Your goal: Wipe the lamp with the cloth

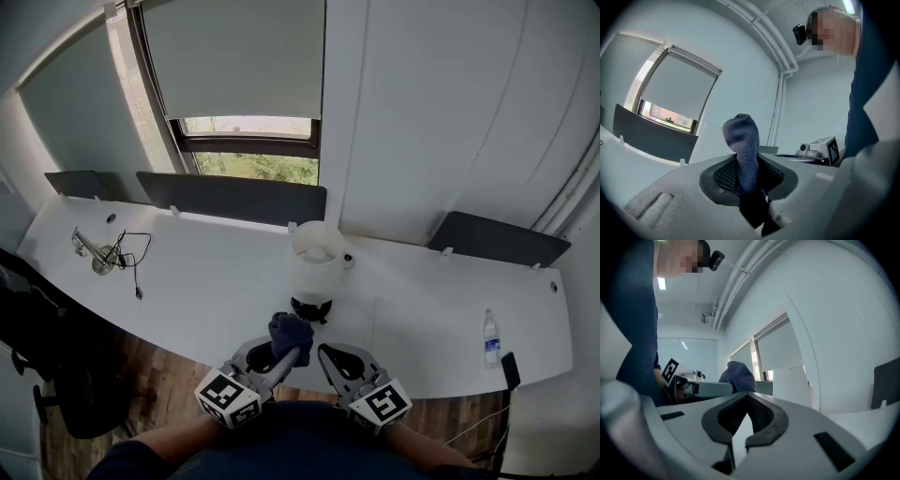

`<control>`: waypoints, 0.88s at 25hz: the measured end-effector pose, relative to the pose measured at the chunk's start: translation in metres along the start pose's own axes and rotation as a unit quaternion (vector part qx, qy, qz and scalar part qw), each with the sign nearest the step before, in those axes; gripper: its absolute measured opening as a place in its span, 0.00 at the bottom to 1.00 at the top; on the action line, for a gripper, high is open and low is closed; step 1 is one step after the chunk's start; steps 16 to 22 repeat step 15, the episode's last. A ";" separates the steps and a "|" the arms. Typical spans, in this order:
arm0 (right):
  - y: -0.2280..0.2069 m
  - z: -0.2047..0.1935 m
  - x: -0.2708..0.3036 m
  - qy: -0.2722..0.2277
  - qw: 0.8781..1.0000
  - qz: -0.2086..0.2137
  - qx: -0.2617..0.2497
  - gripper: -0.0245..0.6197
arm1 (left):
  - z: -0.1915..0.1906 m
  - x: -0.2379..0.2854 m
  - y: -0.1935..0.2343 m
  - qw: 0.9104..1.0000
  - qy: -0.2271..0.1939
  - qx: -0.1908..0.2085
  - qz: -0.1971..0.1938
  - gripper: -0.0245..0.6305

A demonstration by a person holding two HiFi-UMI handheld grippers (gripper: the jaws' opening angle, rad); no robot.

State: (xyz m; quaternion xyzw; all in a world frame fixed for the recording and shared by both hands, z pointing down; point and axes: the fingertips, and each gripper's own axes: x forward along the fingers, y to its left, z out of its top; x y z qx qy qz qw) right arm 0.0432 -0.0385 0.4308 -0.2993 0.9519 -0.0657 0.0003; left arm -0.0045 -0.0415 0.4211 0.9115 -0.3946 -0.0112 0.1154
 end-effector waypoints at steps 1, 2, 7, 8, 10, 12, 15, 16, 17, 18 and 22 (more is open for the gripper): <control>0.000 0.000 0.000 0.000 1.000 -0.001 0.000 0.05 | 0.001 0.000 0.000 1.000 -0.001 0.003 -0.002 0.19; 0.000 0.000 0.000 0.001 1.000 -0.001 0.000 0.05 | 0.001 0.000 0.001 1.000 -0.001 0.005 -0.003 0.19; 0.002 0.001 0.002 -0.003 1.000 -0.006 0.017 0.05 | -0.001 0.000 0.002 1.000 0.000 -0.002 -0.001 0.19; 0.002 0.004 0.002 -0.007 1.000 -0.009 0.023 0.05 | -0.001 0.001 0.001 1.000 0.002 -0.003 -0.003 0.19; 0.000 0.002 0.001 -0.005 1.000 -0.010 0.010 0.05 | -0.002 0.002 0.000 1.000 0.003 -0.003 -0.006 0.19; -0.001 0.001 -0.002 -0.005 1.000 -0.010 0.003 0.05 | -0.002 0.003 -0.002 1.000 0.004 -0.002 -0.008 0.19; -0.001 0.007 -0.003 -0.011 0.999 -0.020 0.030 0.05 | -0.004 0.005 -0.003 1.000 0.005 0.002 -0.012 0.19; -0.001 0.007 -0.003 -0.011 0.999 -0.020 0.030 0.05 | -0.004 0.005 -0.003 1.000 0.005 0.002 -0.012 0.19; -0.001 0.007 -0.003 -0.011 0.999 -0.020 0.030 0.05 | -0.004 0.005 -0.003 1.000 0.005 0.002 -0.012 0.19; -0.001 0.007 -0.003 -0.011 0.999 -0.020 0.030 0.05 | -0.004 0.005 -0.003 1.000 0.005 0.002 -0.012 0.19; -0.001 0.007 -0.003 -0.011 0.999 -0.020 0.030 0.05 | -0.004 0.005 -0.003 1.000 0.005 0.002 -0.012 0.19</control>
